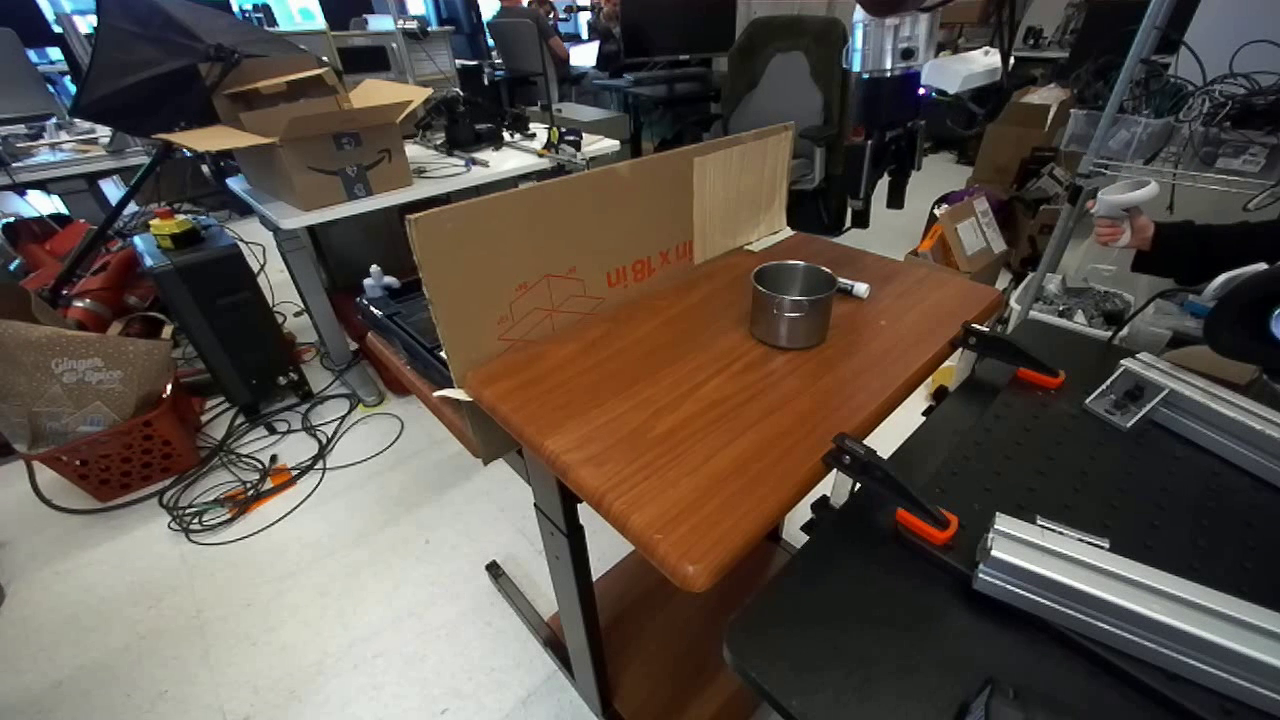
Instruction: Put the marker in the silver pot
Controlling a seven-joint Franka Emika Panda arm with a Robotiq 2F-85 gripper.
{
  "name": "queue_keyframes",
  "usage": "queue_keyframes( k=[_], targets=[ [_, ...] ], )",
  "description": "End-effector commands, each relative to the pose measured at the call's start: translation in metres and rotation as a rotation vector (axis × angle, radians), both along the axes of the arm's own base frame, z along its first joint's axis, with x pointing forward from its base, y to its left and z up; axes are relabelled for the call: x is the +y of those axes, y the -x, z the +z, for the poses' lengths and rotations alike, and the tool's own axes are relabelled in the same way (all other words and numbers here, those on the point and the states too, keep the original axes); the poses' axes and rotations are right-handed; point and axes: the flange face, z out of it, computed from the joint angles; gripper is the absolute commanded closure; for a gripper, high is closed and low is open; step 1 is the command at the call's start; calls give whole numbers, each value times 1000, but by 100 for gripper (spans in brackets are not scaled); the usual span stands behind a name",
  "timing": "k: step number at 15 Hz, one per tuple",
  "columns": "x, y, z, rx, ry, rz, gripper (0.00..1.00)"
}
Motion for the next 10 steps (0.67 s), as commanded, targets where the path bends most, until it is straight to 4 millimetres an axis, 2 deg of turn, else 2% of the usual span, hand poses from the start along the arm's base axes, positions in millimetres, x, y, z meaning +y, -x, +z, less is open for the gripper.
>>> queue_keyframes(
  k=[1,5,10],
  targets=[
    [-1,-23,-18,-25,-3,-5,0],
    [13,-46,-41,-56,1,-23,0],
    [33,-62,-64,-75,-13,-42,0]
  ],
)
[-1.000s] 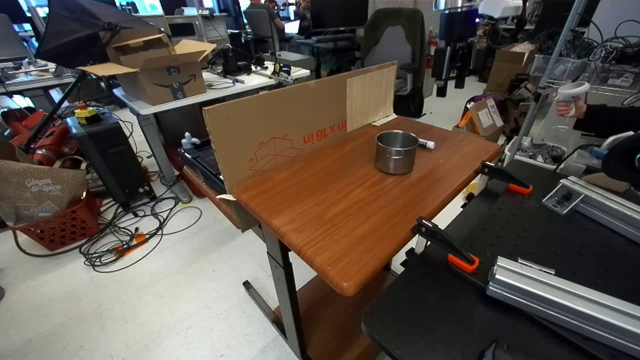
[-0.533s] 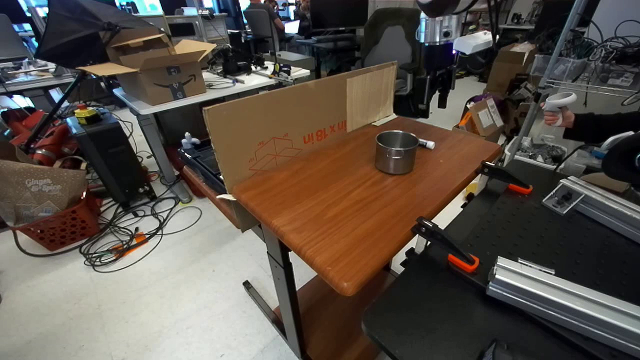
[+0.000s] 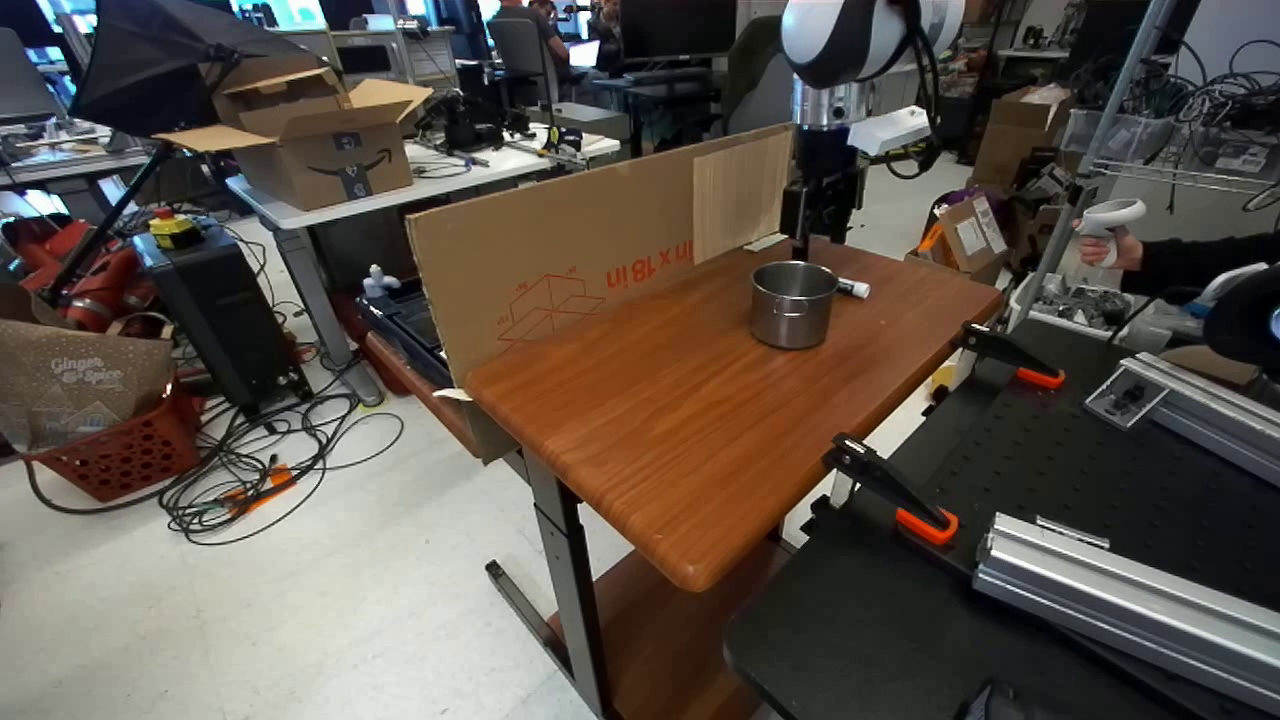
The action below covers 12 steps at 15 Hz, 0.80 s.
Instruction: Put the marker in the silver pot
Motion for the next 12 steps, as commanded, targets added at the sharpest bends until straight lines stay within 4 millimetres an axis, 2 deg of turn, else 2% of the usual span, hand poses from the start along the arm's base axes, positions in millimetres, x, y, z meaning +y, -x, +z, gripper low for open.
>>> queue_keyframes(
  k=[1,3,5,7,12],
  targets=[
    [7,-13,-14,-26,-18,-25,0],
    [14,-16,-22,-20,-20,-24,0],
    [19,-18,-27,-13,-21,-21,28],
    [23,-21,-26,-12,-26,-22,44],
    [26,-26,-9,-39,-23,-30,81]
  ],
)
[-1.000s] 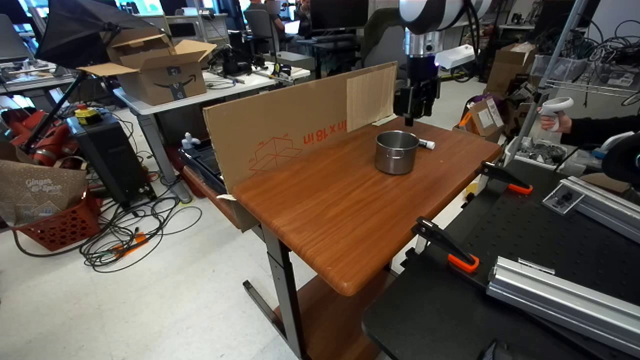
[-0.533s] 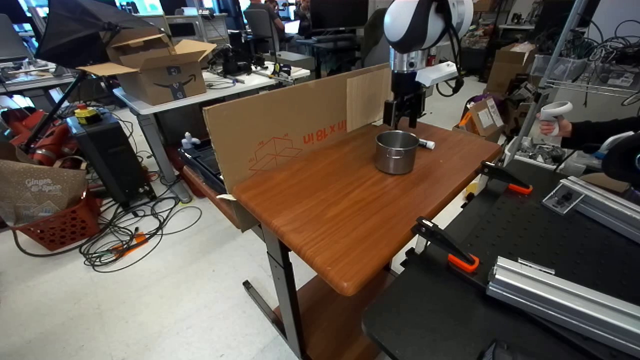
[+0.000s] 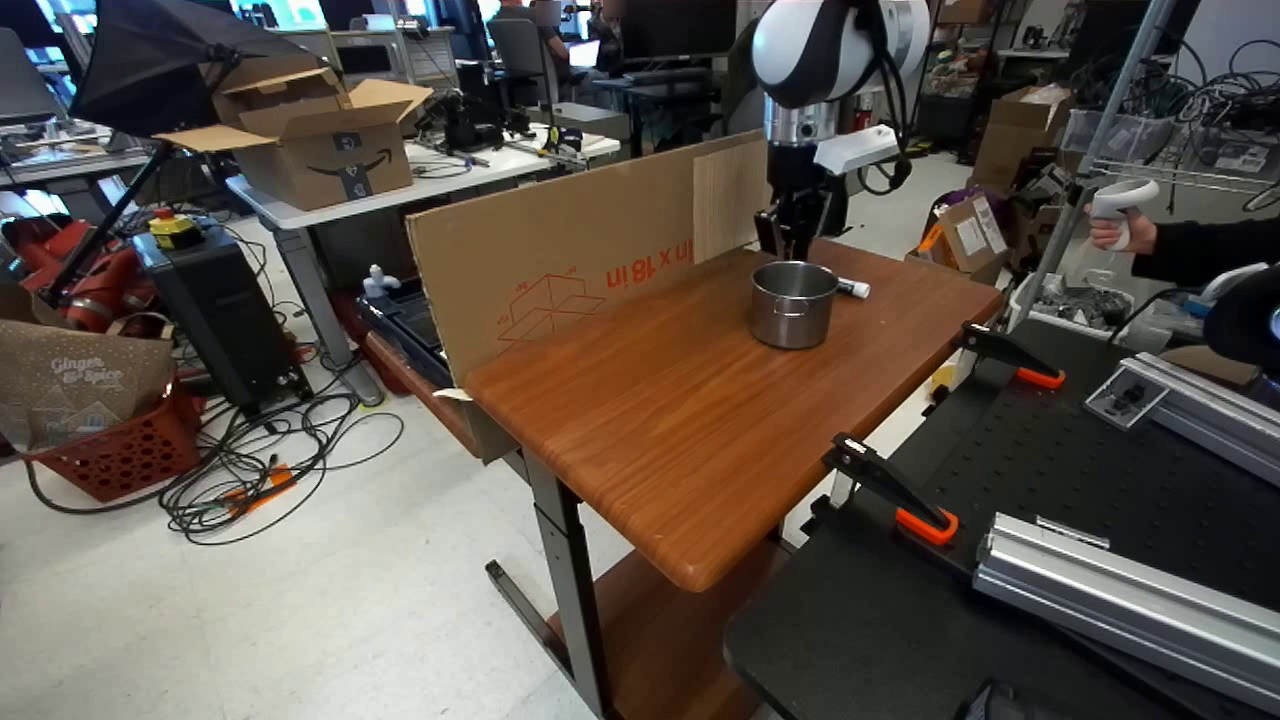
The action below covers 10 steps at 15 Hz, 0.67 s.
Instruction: Put the marker in the silver pot
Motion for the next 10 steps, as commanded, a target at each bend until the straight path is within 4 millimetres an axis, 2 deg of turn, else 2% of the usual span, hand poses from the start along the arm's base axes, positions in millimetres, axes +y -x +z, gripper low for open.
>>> queue_keyframes(
  k=[1,2,3,4,7,10],
  targets=[
    [2,-3,12,-21,-8,-29,88],
    [2,-4,15,-26,-9,-32,97],
    [3,-4,19,-31,-9,-36,100],
    [4,-4,23,-37,-11,-40,96],
    [6,-2,37,-56,-11,-57,95],
    [13,0,68,-103,9,-81,95]
  ],
)
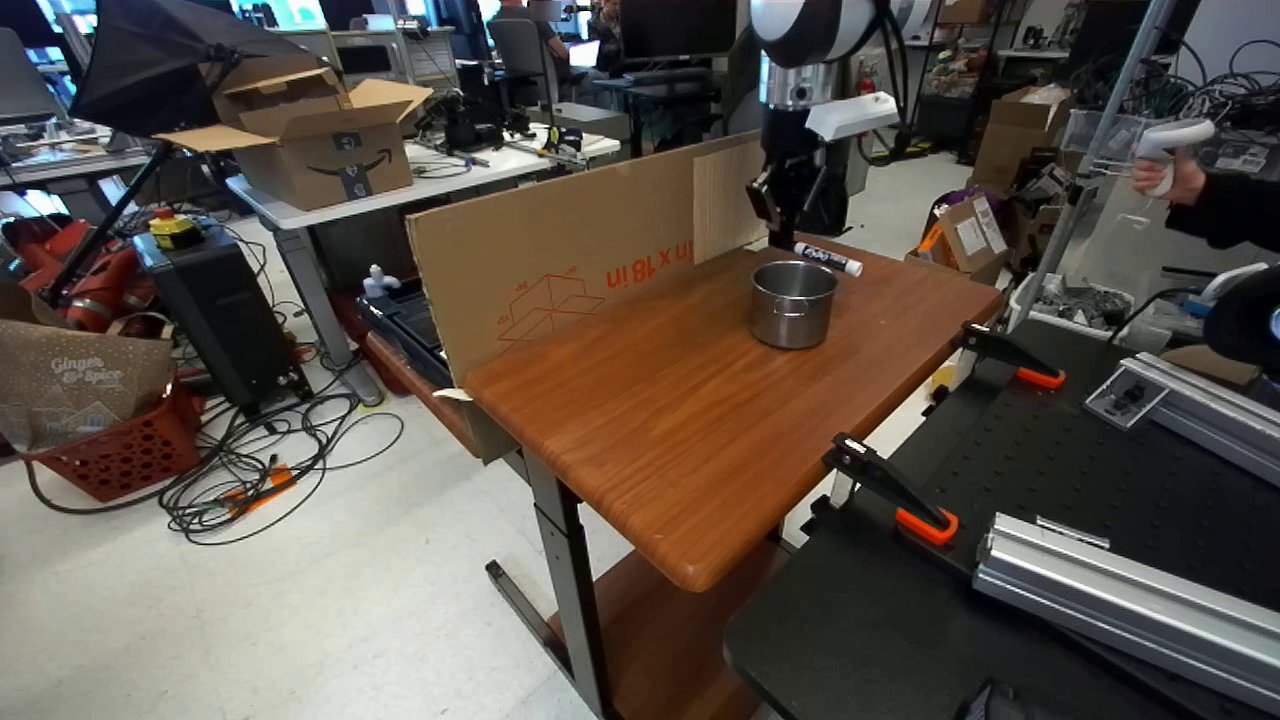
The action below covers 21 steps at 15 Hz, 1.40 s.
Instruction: Put the marker in the silver pot
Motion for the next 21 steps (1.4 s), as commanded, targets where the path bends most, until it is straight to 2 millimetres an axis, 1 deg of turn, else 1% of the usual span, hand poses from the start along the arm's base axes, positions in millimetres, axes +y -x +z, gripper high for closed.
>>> queue_keyframes(
  k=[1,4,6,8,10,11,14,21],
  targets=[
    [14,9,44,-69,11,-42,95],
    [34,9,94,-148,38,-65,95],
    [53,11,126,-223,55,-74,95],
    [73,17,151,-301,78,-71,95],
    [90,26,164,-367,100,-67,95],
    [98,31,167,-397,110,-63,95],
    [116,46,167,-471,133,-56,95],
    [140,72,149,-578,144,-91,95]
  ],
)
